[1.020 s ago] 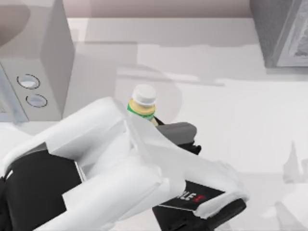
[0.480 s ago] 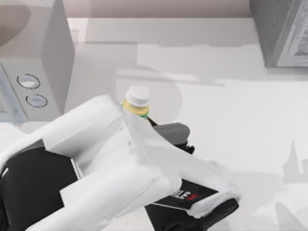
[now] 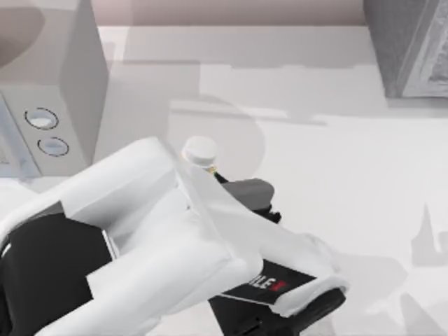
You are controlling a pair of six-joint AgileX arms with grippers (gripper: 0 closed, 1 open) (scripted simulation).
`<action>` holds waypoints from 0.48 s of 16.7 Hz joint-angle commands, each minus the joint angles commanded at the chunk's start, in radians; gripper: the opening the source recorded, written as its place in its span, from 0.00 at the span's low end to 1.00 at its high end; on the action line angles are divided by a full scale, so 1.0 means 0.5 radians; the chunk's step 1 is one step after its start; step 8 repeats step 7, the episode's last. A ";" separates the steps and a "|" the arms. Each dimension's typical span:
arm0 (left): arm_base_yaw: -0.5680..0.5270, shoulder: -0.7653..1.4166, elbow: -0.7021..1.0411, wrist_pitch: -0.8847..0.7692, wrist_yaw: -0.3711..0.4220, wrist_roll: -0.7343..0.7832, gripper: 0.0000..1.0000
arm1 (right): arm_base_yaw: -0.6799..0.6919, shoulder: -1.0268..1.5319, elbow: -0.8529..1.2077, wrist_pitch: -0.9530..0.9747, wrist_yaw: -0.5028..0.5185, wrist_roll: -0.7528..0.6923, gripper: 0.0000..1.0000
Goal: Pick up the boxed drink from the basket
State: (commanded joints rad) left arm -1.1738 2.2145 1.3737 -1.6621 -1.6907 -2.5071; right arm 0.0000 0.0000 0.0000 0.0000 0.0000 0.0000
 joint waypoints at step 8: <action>0.000 0.000 0.000 0.000 0.000 0.000 1.00 | 0.000 0.000 0.000 0.000 0.000 0.000 1.00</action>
